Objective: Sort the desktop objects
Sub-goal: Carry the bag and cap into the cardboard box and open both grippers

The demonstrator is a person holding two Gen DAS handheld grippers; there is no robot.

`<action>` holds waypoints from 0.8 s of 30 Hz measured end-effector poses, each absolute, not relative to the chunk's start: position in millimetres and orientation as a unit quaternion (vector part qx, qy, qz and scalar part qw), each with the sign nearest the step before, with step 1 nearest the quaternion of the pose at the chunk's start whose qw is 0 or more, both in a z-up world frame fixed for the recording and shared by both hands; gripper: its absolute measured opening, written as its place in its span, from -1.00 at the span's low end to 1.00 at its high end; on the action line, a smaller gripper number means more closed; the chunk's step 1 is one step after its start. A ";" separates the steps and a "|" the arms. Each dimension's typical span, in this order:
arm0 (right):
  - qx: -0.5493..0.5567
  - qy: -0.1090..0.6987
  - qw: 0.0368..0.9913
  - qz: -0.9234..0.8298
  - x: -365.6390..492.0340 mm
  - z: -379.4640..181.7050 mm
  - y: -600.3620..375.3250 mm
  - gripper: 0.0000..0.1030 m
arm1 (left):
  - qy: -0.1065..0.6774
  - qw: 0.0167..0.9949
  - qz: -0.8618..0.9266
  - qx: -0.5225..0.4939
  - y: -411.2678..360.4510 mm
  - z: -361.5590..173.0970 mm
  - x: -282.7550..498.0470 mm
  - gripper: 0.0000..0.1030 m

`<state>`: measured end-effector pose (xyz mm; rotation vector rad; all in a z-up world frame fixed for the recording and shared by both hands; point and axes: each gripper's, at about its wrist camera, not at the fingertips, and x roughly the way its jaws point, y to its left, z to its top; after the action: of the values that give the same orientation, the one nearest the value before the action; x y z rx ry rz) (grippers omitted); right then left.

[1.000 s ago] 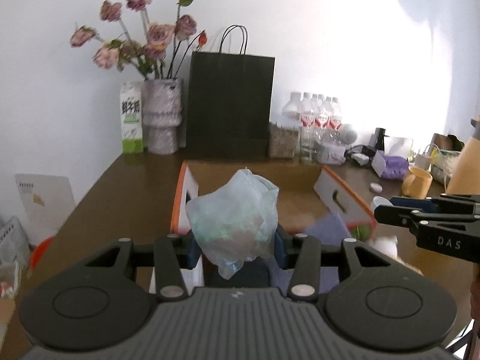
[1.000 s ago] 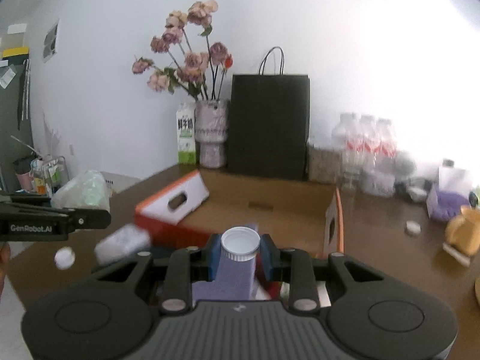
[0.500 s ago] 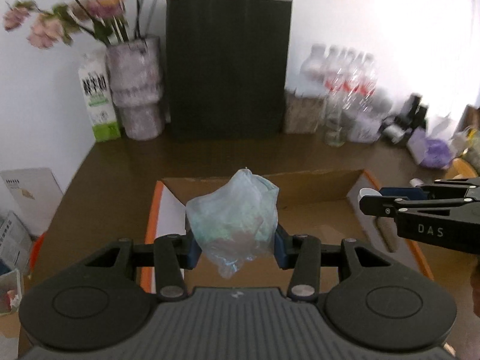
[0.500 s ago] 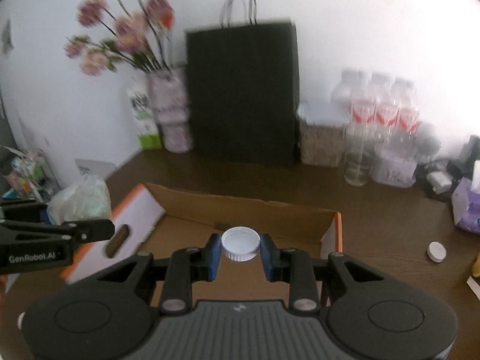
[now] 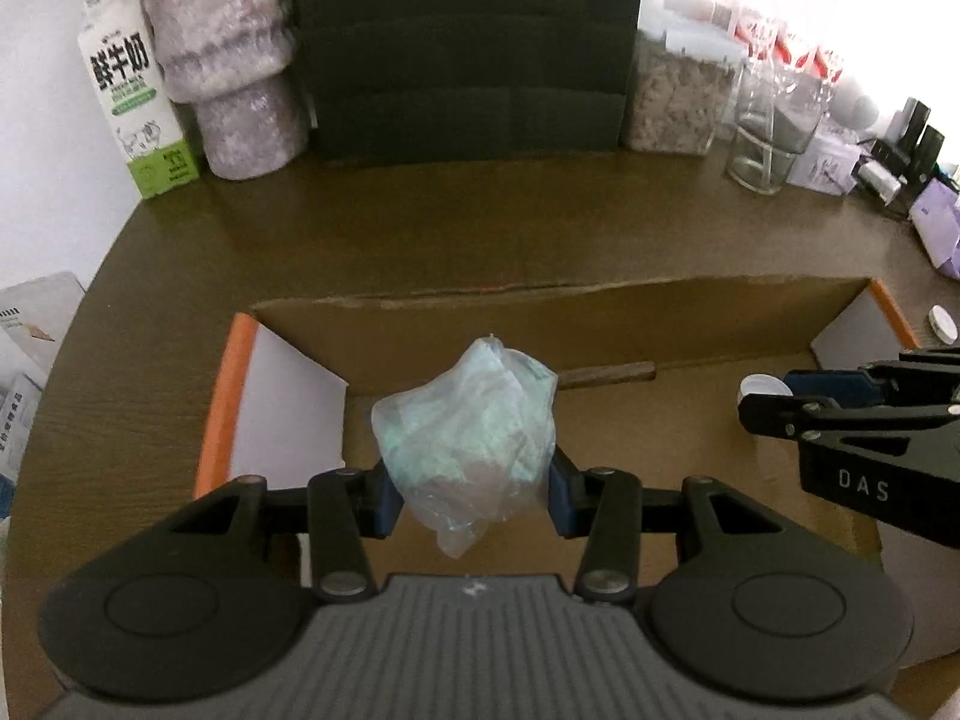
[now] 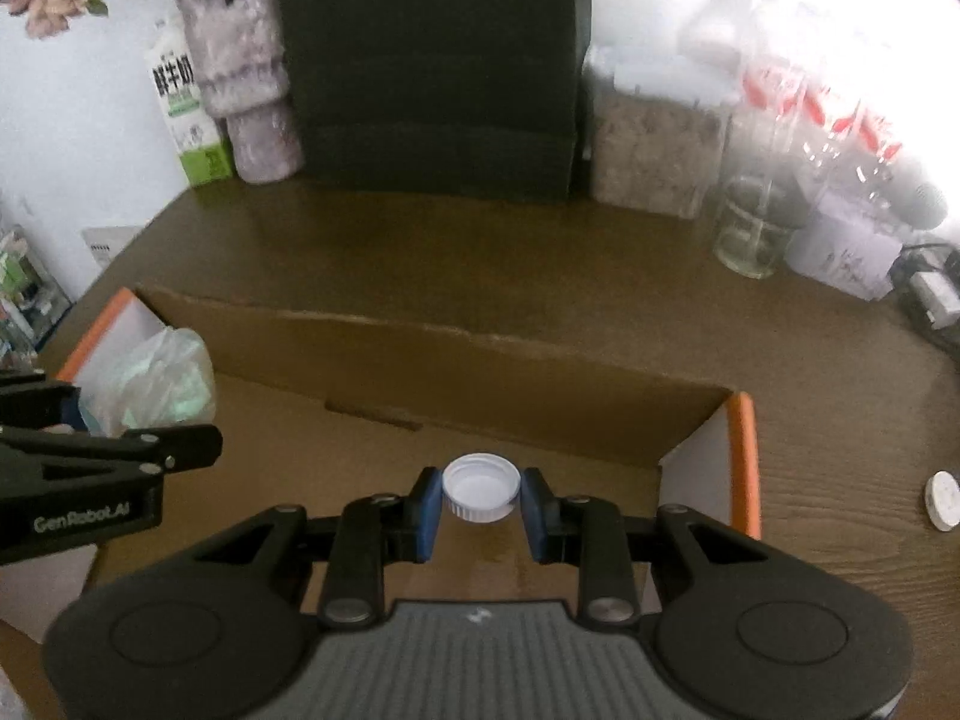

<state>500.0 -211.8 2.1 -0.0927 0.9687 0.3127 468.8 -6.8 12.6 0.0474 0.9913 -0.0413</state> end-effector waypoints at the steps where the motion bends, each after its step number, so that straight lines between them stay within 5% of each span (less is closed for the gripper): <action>1: -0.044 0.467 0.870 0.148 501.5 -0.9 -212.3 -0.47 | 0.478 0.878 -0.020 0.023 -6.5 10.5 469.9 -0.10; 5: -0.043 0.478 0.865 0.147 504.3 -7.9 -212.0 -0.47 | 0.487 0.873 -0.015 0.025 -7.5 5.0 473.8 -0.03; 8: -0.050 0.485 0.862 0.140 507.7 -9.8 -210.6 -0.36 | 0.490 0.871 -0.006 0.032 -8.7 3.5 474.4 0.26; 10: -0.053 0.484 0.862 0.139 507.6 -7.9 -210.3 0.20 | 0.481 0.876 -0.004 0.035 -8.8 6.0 471.2 0.44; 12: -0.048 0.478 0.865 0.146 503.9 -2.5 -211.4 0.42 | 0.473 0.880 -0.002 0.036 -9.2 11.1 467.1 0.75; 15: -0.049 0.468 0.869 0.151 496.0 9.2 -210.9 0.71 | 0.460 0.887 0.017 0.039 -8.3 19.6 459.6 0.92; 24: -0.049 0.428 0.889 0.157 455.8 47.2 -219.8 0.85 | 0.419 0.908 0.005 0.003 0.6 56.3 422.3 1.00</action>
<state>455.8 -219.8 47.2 -0.1010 0.8890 0.3253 422.3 0.6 56.3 0.0054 0.8637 0.0113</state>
